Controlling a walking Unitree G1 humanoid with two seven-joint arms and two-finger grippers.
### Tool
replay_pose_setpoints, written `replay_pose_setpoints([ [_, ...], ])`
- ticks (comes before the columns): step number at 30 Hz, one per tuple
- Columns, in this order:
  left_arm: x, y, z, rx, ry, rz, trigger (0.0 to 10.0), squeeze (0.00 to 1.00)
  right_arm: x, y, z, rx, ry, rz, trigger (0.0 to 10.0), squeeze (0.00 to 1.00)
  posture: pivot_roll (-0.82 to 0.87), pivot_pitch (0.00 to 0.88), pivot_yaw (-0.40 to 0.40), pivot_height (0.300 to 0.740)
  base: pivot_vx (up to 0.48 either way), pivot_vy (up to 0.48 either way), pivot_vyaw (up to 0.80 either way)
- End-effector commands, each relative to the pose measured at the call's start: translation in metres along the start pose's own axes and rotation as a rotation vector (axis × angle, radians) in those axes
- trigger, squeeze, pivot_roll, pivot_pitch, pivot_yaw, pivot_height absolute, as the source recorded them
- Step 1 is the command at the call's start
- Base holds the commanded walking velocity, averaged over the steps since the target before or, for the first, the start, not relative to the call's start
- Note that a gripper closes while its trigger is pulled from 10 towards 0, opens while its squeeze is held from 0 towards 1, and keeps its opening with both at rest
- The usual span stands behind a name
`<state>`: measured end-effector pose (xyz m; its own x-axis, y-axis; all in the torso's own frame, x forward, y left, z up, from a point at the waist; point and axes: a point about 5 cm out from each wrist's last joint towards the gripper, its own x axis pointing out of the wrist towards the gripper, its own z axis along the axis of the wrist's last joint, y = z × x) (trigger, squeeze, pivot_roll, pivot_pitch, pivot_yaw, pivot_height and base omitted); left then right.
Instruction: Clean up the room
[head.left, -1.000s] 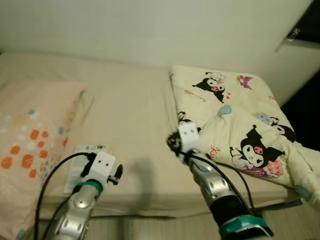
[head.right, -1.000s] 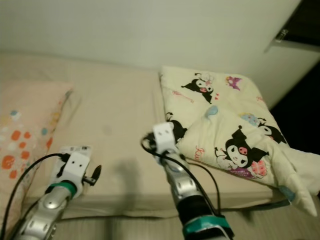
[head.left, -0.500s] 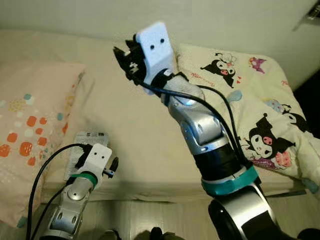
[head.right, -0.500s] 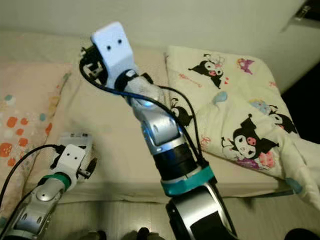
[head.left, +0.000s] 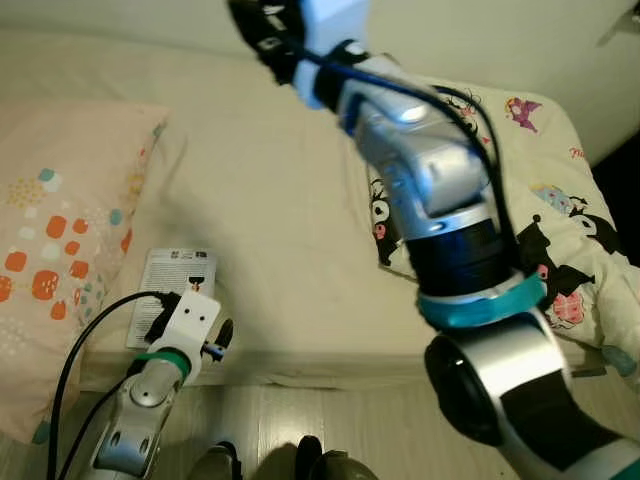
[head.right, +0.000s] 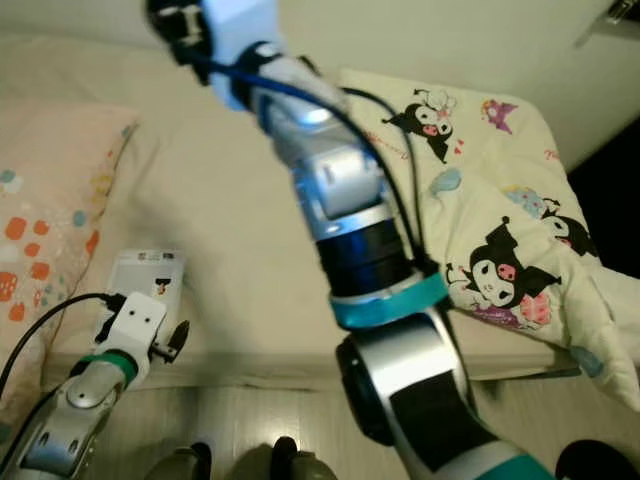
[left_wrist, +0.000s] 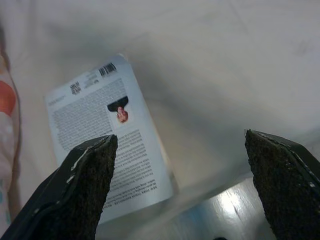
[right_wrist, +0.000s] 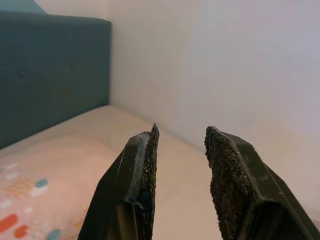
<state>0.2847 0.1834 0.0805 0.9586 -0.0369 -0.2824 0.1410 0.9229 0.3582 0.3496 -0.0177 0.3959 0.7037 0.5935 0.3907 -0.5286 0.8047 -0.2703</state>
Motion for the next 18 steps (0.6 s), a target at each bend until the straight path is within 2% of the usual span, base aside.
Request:
replay_pose_setpoints([
  [1, -0.004, -0.006, -0.005, -0.001, 0.022, -0.022, 10.0, 0.00, -0.002, -0.012, 0.004, 0.012, 0.005, -0.033, 10.0, 0.00, 0.16, 0.274, -0.123, 0.740, 0.000, 0.000, 0.00],
  [4, -0.005, -0.008, -0.006, -0.004, 0.026, -0.026, 10.0, 0.00, -0.003, -0.027, 0.004, 0.013, 0.014, -0.074, 10.0, 0.00, 0.16, 0.278, -0.124, 0.740, 0.000, 0.000, 0.00],
  [6, -0.005, -0.008, -0.006, -0.004, 0.026, -0.026, 10.0, 0.00, -0.003, -0.027, 0.004, 0.013, 0.014, -0.074, 10.0, 0.00, 0.16, 0.278, -0.124, 0.740, 0.000, 0.000, 0.00],
  [7, -0.005, -0.009, -0.006, -0.005, 0.027, -0.028, 10.0, 0.00, -0.004, -0.033, 0.005, 0.020, 0.013, -0.094, 10.0, 0.00, 0.16, 0.278, -0.124, 0.740, 0.000, 0.000, 0.00],
  [8, -0.005, -0.009, -0.006, -0.005, 0.027, -0.028, 10.0, 0.00, -0.004, -0.033, 0.005, 0.020, 0.013, -0.094, 10.0, 0.00, 0.16, 0.278, -0.124, 0.740, 0.000, 0.000, 0.00],
  [13, -0.007, -0.009, -0.008, -0.008, 0.037, -0.027, 10.0, 0.00, -0.008, -0.051, 0.013, 0.100, -0.010, -0.163, 10.0, 0.00, 0.16, 0.279, -0.126, 0.740, 0.000, 0.000, 0.00],
  [18, -0.008, -0.008, -0.008, -0.008, 0.039, -0.026, 10.0, 0.00, -0.010, -0.055, 0.019, 0.138, -0.032, -0.175, 10.0, 0.00, 0.16, 0.279, -0.126, 0.740, 0.000, 0.000, 0.00],
])
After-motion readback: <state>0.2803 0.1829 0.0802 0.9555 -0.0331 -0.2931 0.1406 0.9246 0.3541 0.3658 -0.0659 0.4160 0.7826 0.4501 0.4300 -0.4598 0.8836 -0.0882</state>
